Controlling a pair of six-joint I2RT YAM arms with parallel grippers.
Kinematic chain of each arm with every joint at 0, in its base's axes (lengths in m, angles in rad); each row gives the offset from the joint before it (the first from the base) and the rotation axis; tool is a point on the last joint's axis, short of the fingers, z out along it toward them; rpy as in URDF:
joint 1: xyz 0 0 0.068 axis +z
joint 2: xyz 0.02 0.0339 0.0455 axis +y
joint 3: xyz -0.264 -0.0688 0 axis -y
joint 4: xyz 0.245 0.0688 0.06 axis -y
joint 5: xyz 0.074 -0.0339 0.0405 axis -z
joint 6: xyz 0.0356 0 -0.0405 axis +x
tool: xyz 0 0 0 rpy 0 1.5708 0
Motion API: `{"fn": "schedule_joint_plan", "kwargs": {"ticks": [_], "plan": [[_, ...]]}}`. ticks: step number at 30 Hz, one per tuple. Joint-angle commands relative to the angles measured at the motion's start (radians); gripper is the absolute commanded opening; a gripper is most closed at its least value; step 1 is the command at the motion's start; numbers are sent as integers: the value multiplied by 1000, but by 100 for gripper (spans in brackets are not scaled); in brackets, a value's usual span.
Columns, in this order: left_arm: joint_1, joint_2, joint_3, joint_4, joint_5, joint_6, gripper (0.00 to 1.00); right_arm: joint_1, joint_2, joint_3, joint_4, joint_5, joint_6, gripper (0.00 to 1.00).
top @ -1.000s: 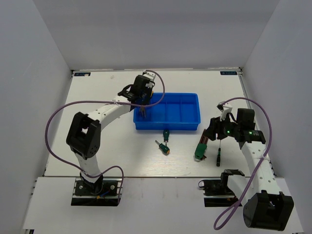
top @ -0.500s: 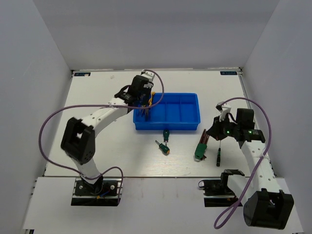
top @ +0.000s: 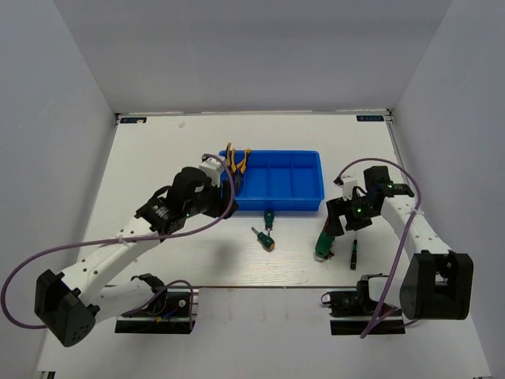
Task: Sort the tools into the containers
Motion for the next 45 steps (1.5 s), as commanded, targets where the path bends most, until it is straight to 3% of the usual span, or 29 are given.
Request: {"fn": "schedule_joint_plan", "kwargs": {"ticks": [1,6,10,15,31,38,40,45], "plan": [[-15,-55,-36,-17,19,-47,63,58,28,-7,-1,54,41,90],[-24,-67,-46,-17,19,-56,63,112,69,-47,87,54,183,90],[-24,-77,-56,-8,19,-67,63,128,89,-47,130,140,288,90],[-34,-87,-67,1,19,-87,63,153,96,-59,177,186,515,90],[-52,-133,-95,-19,-13,-125,63,291,117,-174,315,399,622,86],[-52,-143,-86,-29,-24,-125,63,316,168,-150,294,421,644,69],[-52,-143,-86,-40,-24,-125,63,314,181,-147,288,421,648,55],[-52,-161,-86,-68,-42,-125,63,309,155,-147,260,421,636,30]]}}
